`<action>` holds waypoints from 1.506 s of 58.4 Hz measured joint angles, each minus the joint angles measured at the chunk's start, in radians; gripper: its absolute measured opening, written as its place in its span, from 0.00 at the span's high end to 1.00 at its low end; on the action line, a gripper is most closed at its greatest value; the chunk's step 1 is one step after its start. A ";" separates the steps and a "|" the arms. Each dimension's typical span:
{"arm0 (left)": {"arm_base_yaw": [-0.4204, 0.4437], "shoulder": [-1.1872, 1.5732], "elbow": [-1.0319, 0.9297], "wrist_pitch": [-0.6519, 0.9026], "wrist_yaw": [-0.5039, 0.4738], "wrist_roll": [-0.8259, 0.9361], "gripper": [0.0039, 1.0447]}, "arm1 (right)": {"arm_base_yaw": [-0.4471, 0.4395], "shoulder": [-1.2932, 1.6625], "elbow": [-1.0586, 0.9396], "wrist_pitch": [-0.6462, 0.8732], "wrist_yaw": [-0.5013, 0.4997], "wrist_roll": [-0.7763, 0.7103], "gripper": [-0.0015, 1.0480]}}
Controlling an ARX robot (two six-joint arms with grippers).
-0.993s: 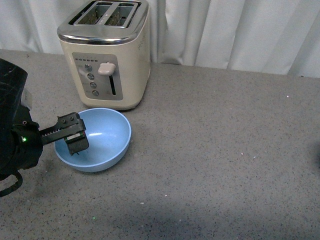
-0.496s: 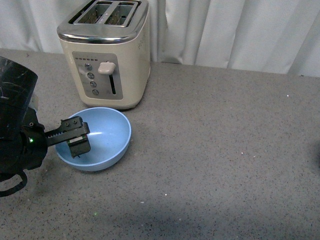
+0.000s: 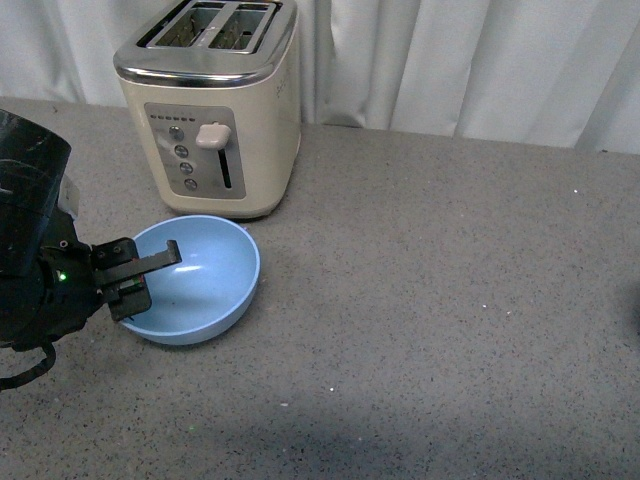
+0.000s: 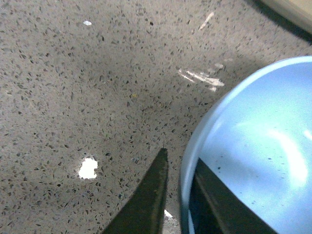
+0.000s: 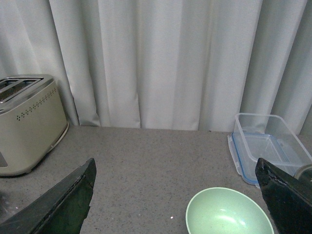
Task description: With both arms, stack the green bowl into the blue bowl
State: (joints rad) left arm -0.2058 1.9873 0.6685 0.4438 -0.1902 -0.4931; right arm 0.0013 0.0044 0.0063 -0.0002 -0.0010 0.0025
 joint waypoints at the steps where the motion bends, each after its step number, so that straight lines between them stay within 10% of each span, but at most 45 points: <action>1: 0.005 -0.008 -0.005 0.002 0.005 0.000 0.86 | 0.000 0.000 0.000 0.000 0.000 0.000 0.09; 40: 0.135 -0.261 -0.246 0.090 0.101 -0.084 0.96 | 0.000 0.000 0.000 0.000 0.000 0.000 0.09; 88: -0.220 -0.172 -0.340 0.348 0.189 -0.383 0.96 | 0.000 0.000 0.000 0.000 0.000 0.000 0.09</action>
State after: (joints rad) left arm -0.4263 1.8156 0.3290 0.7914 -0.0013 -0.8764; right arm 0.0013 0.0044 0.0063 -0.0002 -0.0013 0.0021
